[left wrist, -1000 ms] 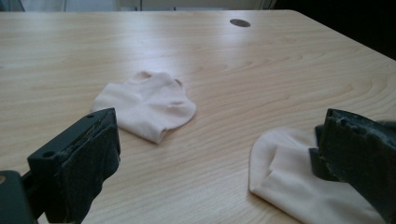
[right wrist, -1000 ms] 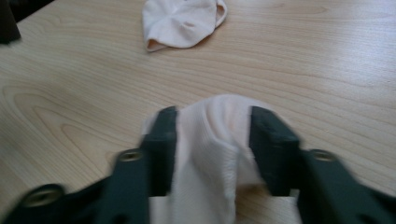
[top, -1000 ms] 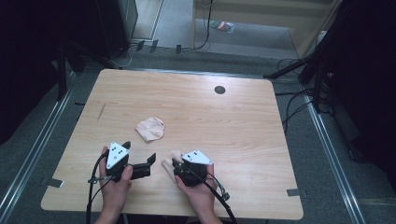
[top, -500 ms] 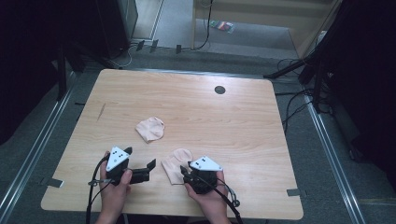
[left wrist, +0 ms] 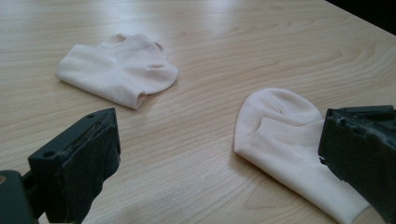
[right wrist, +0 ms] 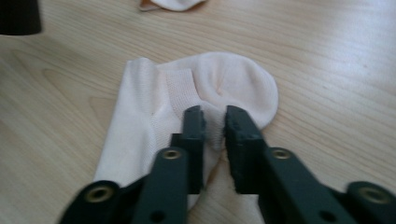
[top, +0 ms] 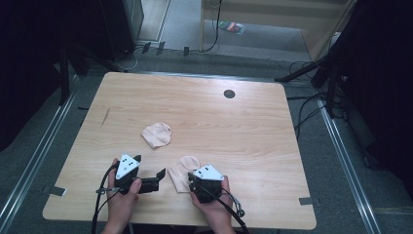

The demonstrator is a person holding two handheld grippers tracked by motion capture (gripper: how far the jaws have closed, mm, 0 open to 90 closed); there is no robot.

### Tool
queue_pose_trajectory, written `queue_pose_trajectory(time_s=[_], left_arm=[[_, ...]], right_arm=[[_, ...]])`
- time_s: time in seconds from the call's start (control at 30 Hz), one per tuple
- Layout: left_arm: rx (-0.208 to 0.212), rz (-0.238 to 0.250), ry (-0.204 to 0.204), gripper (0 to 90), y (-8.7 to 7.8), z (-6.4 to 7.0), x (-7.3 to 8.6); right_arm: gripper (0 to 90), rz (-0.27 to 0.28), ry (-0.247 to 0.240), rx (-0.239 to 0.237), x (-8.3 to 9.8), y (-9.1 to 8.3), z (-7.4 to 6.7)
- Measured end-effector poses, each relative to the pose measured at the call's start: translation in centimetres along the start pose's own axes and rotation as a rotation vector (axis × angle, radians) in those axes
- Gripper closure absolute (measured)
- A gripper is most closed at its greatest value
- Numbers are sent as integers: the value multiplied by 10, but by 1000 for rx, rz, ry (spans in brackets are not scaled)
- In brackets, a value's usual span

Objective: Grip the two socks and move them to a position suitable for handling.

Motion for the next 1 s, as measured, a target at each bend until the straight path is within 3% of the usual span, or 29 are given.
queue_pose_trajectory(time_s=[0.03,0.13,0.3,0.5,0.57,0.6,0.7,0.8,0.87,1.0], left_arm=[[-2,0,0,0,0,0,0],[9,-4,-4,0,1,1,1],[53,18,0,0,-1,6,-1],[127,6,6,0,3,22,4],[155,-13,22,0,7,31,6],[172,-50,41,0,12,38,9],[162,-108,71,0,20,49,14],[139,-118,74,0,23,51,16],[151,-83,68,0,18,48,13],[230,85,43,0,-8,36,-6]], right_arm=[[876,7,-13,-7,-1,-1,-2],[894,26,-33,-36,-4,-5,-7],[897,65,8,-108,-20,-16,-11],[898,125,17,-122,-48,-31,-10],[898,142,19,-120,-58,-35,-10],[898,150,19,-122,-62,-36,-10],[898,171,22,-130,-76,-40,-14],[898,197,10,-142,-91,-43,-20],[899,213,-1,-163,-101,-46,-26],[898,273,-16,-220,-123,-59,-39]])
Point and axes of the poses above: each handheld gripper's, and its own axes: y roughly forward along the jaws, x roughly out of its underside, z roughly to its right, the point moved 6 cm from there along y, roughly forward along the jaws, and after that the axes turned 1 degree about -y, right-handed, at the moved point
